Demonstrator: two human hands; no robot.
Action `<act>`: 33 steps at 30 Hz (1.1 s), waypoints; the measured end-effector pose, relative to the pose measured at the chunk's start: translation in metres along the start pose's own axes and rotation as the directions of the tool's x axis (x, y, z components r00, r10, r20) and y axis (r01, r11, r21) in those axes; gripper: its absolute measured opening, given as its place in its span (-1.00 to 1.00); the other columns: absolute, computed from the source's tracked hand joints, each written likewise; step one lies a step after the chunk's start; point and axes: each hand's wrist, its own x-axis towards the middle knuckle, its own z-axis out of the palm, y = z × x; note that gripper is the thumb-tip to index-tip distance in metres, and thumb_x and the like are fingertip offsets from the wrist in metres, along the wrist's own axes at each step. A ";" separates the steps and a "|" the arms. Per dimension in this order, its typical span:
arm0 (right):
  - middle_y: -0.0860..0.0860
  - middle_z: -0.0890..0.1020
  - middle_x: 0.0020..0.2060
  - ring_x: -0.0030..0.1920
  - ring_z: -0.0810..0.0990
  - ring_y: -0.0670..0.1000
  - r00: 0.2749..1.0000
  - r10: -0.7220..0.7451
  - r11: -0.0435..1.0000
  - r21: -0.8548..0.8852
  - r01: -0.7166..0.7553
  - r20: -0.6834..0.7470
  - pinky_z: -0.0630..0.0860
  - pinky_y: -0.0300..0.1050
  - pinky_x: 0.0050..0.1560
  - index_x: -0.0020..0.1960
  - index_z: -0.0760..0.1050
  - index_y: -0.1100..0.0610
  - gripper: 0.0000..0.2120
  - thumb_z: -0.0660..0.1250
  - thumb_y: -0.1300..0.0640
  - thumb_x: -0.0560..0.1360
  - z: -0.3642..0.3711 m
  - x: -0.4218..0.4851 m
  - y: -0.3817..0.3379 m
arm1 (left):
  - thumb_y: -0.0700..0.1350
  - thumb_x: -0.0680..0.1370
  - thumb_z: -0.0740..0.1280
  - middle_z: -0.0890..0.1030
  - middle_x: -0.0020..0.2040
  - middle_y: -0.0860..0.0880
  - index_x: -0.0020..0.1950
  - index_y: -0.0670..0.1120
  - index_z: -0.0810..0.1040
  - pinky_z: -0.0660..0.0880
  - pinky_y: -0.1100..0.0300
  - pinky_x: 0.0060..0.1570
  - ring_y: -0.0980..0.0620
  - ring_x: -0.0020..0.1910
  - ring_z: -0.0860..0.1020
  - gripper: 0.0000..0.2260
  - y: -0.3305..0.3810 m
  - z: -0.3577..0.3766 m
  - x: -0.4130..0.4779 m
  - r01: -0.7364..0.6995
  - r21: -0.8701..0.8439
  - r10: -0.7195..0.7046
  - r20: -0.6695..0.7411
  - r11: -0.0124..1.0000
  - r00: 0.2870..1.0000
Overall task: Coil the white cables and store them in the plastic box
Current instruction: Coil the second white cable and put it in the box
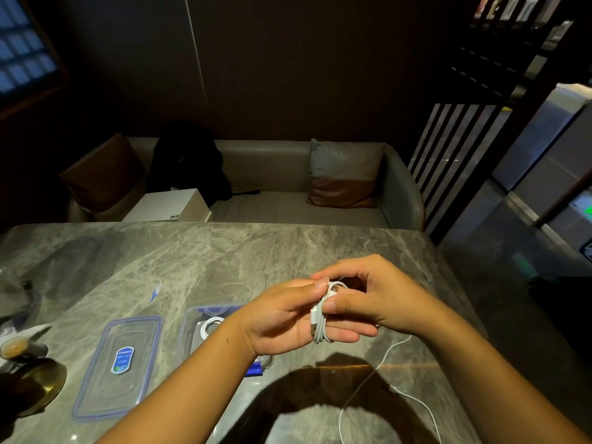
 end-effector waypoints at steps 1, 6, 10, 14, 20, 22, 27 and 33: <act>-0.04 0.74 -0.03 0.02 0.70 -0.07 1.000 -0.001 1.000 -0.025 0.001 -0.024 0.62 -0.02 0.11 0.15 0.67 0.05 -0.71 0.51 0.22 0.44 0.001 0.001 0.003 | -0.10 0.65 0.16 0.50 0.23 -0.42 0.37 -0.38 0.39 0.47 -0.11 0.30 -0.39 0.26 0.50 -0.59 -0.002 -0.001 0.000 -0.022 0.020 0.023 -0.056 1.000 0.998; -0.11 0.73 -0.09 -0.04 0.70 -0.09 0.991 -0.007 0.994 -0.111 -0.008 -0.133 0.64 0.03 0.05 0.06 0.68 -0.07 -0.78 0.53 0.09 0.43 0.009 0.003 0.017 | -0.13 0.65 0.20 0.57 0.13 -0.42 0.27 -0.42 0.47 0.57 -0.01 0.15 -0.28 0.10 0.62 -0.64 -0.007 -0.003 0.000 -0.055 0.092 0.079 -0.286 0.994 0.955; -0.07 0.72 -0.19 -0.18 0.69 -0.04 0.966 0.007 0.994 -0.104 -0.035 -0.259 0.65 0.08 -0.11 -0.02 0.68 -0.05 -0.85 0.53 0.10 0.42 0.012 0.004 0.030 | -0.16 0.60 0.25 0.64 -0.04 -0.36 0.17 -0.38 0.57 0.63 0.06 0.00 -0.13 -0.13 0.69 -0.70 -0.005 -0.010 -0.002 -0.074 0.105 0.111 -0.420 0.992 0.901; -0.04 0.70 -0.27 -0.29 0.67 0.00 0.951 0.043 0.996 -0.060 -0.064 -0.307 0.65 0.08 -0.25 -0.08 0.67 -0.05 -0.91 0.52 0.08 0.43 0.019 0.004 0.040 | -0.20 0.62 0.23 0.63 -0.01 -0.38 0.18 -0.36 0.57 0.59 0.02 0.07 -0.15 -0.08 0.67 -0.73 -0.007 -0.016 -0.006 -0.049 0.138 0.104 -0.432 0.989 0.896; -0.02 0.70 -0.29 -0.27 0.67 0.09 0.909 0.105 0.994 0.037 -0.099 -0.404 0.63 0.20 -0.23 -0.11 0.66 -0.05 -0.93 0.52 0.09 0.43 0.039 0.003 0.054 | -0.29 0.57 0.31 0.62 -0.03 -0.32 0.21 -0.34 0.54 0.56 0.11 -0.03 -0.10 -0.10 0.63 -0.77 -0.019 -0.024 -0.007 -0.053 0.235 0.158 -0.451 0.971 0.878; -0.05 0.70 -0.27 -0.26 0.68 0.05 0.896 0.121 0.993 0.063 -0.104 -0.428 0.64 0.15 -0.21 -0.10 0.66 -0.05 -0.91 0.51 0.12 0.44 0.045 0.002 0.057 | -0.30 0.52 0.37 0.64 -0.06 -0.28 0.18 -0.28 0.58 0.51 0.11 -0.06 -0.09 -0.09 0.62 -0.76 -0.023 -0.026 -0.008 -0.031 0.304 0.179 -0.472 0.952 0.863; 0.02 0.71 -0.26 -0.28 0.72 0.04 0.858 0.177 0.972 0.223 -0.076 -0.482 0.67 0.05 -0.25 -0.09 0.66 0.06 -0.90 0.48 0.24 0.47 0.057 -0.001 0.060 | -0.29 0.56 0.33 0.63 -0.12 -0.23 0.18 -0.20 0.61 0.51 0.04 0.07 -0.08 -0.11 0.59 -0.79 -0.030 -0.032 -0.009 -0.004 0.435 0.231 -0.471 0.901 0.851; 0.02 0.71 -0.28 -0.27 0.71 0.03 0.861 0.188 0.970 0.226 -0.087 -0.473 0.65 0.03 -0.20 -0.06 0.64 0.06 -0.89 0.48 0.23 0.47 0.065 -0.003 0.069 | -0.34 0.54 0.33 0.56 -0.25 -0.19 0.14 -0.29 0.58 0.50 0.22 -0.27 0.07 -0.40 0.48 -0.81 -0.042 -0.038 -0.008 -0.069 0.380 0.283 -0.546 0.923 0.789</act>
